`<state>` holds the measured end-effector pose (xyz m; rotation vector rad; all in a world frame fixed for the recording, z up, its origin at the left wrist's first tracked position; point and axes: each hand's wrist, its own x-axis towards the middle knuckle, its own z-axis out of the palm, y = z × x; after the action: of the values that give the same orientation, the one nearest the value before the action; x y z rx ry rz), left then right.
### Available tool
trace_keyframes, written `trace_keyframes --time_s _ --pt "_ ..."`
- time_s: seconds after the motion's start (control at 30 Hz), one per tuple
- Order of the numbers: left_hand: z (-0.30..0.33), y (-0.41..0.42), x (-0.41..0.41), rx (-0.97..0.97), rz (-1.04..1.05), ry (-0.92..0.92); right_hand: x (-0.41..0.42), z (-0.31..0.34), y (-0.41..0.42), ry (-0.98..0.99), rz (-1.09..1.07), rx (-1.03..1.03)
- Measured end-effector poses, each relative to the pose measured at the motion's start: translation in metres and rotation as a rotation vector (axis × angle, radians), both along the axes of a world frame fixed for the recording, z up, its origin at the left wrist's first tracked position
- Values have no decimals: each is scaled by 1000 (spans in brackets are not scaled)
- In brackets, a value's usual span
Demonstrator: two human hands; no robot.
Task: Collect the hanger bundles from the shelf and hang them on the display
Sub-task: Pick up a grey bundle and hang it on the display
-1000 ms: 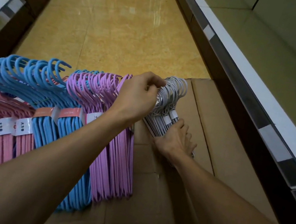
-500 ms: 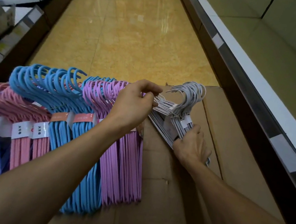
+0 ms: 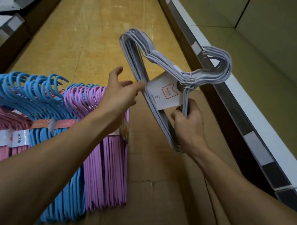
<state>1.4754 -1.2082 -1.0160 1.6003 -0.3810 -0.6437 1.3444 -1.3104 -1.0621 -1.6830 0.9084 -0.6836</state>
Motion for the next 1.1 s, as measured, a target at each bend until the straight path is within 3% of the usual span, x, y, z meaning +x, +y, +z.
trace_keyframes --time_s 0.13,0.3,0.47,0.6,0.8,1.1 --pt "8 -3 15 -183 -6 108 3 4 3 -32 105 0" --pt "15 -2 31 -289 167 248 15 4 9 15 192 -56" --pt "22 10 32 -296 271 209 20 17 19 55 229 -122" --pt "64 28 21 -280 287 191 8 69 31 130 262 -121" --pt "210 40 26 -312 349 164 13 222 45 131 286 -128" --pt "506 68 24 -446 430 274 11 508 67 87 345 -191"
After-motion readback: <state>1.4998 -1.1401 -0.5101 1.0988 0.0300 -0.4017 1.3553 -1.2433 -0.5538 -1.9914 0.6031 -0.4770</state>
